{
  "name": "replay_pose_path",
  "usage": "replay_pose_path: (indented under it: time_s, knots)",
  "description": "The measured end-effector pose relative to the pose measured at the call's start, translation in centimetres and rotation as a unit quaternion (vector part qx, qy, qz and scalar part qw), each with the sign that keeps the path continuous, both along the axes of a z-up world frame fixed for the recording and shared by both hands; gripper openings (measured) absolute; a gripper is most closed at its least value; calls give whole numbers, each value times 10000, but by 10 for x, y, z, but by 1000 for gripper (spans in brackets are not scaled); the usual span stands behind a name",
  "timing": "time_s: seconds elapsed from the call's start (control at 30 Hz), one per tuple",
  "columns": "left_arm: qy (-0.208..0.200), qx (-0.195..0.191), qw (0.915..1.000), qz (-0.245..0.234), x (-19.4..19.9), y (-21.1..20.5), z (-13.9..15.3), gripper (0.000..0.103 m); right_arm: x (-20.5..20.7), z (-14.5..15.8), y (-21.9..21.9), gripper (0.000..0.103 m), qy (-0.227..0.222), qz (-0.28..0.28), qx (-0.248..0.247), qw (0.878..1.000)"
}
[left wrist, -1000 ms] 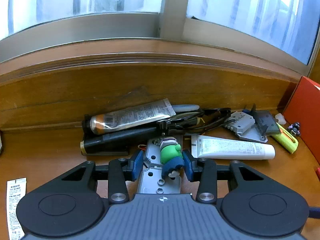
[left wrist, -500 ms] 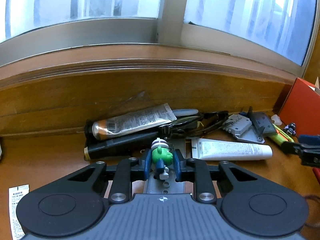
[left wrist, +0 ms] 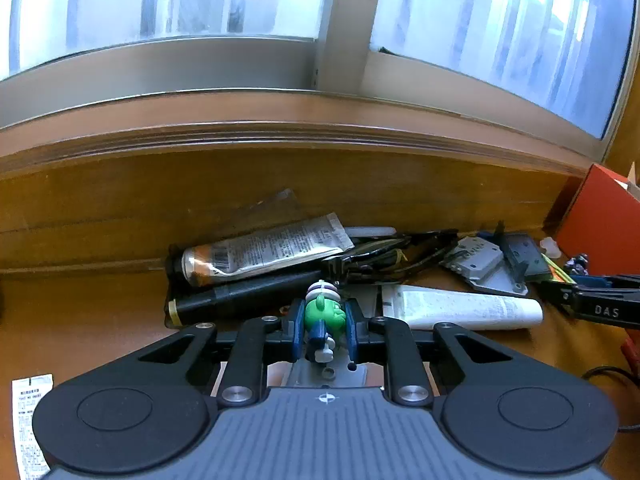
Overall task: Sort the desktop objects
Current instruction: 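Grasp the green figurine on the metal bracket with the left tool while the right tool grasps the green-orange lighter, then lift the figurine and lighter and carry them toward the cardboard box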
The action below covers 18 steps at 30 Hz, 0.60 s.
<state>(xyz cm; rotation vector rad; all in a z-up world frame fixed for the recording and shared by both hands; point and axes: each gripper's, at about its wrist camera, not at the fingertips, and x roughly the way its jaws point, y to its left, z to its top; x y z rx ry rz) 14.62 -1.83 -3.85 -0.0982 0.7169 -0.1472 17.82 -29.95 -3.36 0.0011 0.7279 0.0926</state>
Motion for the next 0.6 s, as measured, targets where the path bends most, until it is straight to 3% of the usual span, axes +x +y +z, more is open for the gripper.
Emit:
replay_pose_path:
  time_s: [0.27,0.6]
  knots:
    - [-95,-128,9997,-208,-24,-1,13,22,-24,7,9,43,82,-96,60,9999]
    - [-156,-286,9977,-597,-60,-13,25,22,-94,20,19,43,331,-252,418,9983]
